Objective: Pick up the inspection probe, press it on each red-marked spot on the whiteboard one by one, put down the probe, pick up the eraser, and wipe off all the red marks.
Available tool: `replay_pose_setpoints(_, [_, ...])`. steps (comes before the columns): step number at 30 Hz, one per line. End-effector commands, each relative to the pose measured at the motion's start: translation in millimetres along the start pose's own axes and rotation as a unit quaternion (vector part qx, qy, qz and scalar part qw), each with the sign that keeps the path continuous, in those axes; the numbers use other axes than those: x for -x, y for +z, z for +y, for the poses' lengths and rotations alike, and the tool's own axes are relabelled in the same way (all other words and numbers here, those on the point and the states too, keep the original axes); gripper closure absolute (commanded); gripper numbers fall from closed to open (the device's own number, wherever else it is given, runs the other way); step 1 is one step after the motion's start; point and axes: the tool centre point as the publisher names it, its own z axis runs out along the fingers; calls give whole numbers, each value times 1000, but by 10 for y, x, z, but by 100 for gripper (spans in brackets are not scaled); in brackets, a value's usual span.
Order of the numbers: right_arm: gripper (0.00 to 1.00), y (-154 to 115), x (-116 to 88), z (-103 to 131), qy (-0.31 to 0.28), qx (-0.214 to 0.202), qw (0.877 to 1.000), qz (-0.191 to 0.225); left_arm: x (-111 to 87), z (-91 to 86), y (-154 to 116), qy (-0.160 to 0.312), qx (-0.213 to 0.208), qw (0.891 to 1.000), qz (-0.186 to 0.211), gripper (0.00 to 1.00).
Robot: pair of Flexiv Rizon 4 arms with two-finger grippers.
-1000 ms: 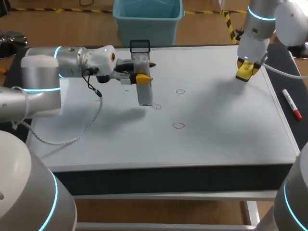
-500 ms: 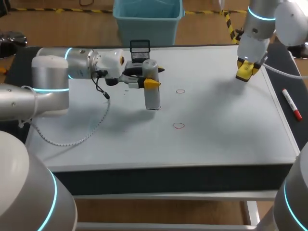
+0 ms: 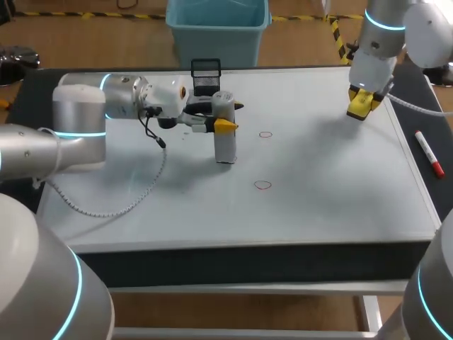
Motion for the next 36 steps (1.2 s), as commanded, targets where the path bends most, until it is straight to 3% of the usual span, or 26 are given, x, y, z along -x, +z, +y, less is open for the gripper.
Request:
replay_pose_setpoints(1, [100, -14, -6, -4, -1, 0, 1000, 2, 39, 46, -13, 1, -5, 1000, 6, 100])
replay_pose_setpoints(36, [100, -14, -6, -4, -1, 0, 1000, 2, 98, 119, -27, 6, -9, 1000, 17, 100])
